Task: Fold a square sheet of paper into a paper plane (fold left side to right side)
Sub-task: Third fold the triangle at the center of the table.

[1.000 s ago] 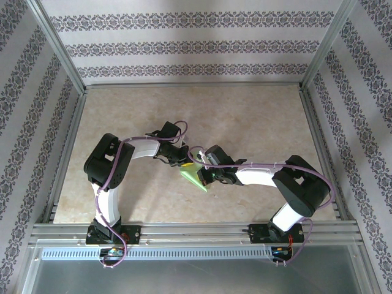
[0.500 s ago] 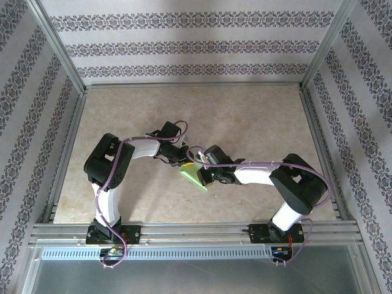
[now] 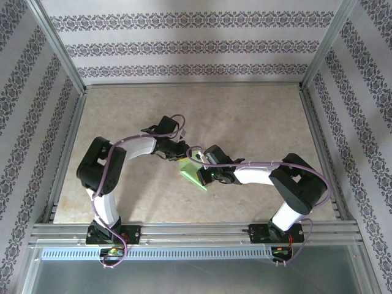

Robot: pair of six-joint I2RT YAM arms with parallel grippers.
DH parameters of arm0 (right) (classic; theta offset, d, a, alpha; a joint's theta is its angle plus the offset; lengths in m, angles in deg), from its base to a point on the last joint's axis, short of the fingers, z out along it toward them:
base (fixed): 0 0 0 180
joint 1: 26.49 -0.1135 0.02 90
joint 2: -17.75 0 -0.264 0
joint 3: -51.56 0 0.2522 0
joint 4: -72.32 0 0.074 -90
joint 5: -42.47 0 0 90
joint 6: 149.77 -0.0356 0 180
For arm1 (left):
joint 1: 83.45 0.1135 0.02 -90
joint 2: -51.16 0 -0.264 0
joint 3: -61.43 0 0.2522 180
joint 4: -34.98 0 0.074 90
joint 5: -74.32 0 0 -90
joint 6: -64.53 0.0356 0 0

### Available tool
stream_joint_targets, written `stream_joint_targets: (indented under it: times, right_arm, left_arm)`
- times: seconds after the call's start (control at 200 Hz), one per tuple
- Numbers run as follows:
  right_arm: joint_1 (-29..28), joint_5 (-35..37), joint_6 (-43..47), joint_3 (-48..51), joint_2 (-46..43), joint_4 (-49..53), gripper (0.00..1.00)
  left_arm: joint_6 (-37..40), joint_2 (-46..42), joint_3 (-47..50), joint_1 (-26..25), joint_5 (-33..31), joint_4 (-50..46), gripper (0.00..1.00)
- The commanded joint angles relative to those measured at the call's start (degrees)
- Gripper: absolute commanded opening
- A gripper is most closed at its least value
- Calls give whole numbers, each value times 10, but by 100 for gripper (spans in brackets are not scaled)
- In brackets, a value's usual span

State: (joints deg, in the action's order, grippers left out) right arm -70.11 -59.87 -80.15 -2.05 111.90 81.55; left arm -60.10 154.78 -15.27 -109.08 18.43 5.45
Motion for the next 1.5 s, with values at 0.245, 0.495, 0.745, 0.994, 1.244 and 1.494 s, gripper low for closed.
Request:
stream_joint_targets:
  times: [0.245,0.495,0.745,0.994,1.244,1.494]
  right_arm:
    - [1,0,10,9,16,34,0]
    - [1,1,9,9,16,36,0]
    - [1,3,10,7,16,39,0]
    - [1,2,10,7,17,40,0]
    - [1,3,11,5,16,42,0]
    - [1,3,13,0,17,44,0]
  left_arm:
    - [-50,-150,187,4,53,136,14]
    - [-102,-126,221,-31,72,224,12]
    - [-112,-89,210,-50,71,246,12]
    - [-114,-68,213,-51,61,249,11]
    - [-107,-51,213,-52,53,238,11]
    - [-105,-41,212,-51,46,234,11]
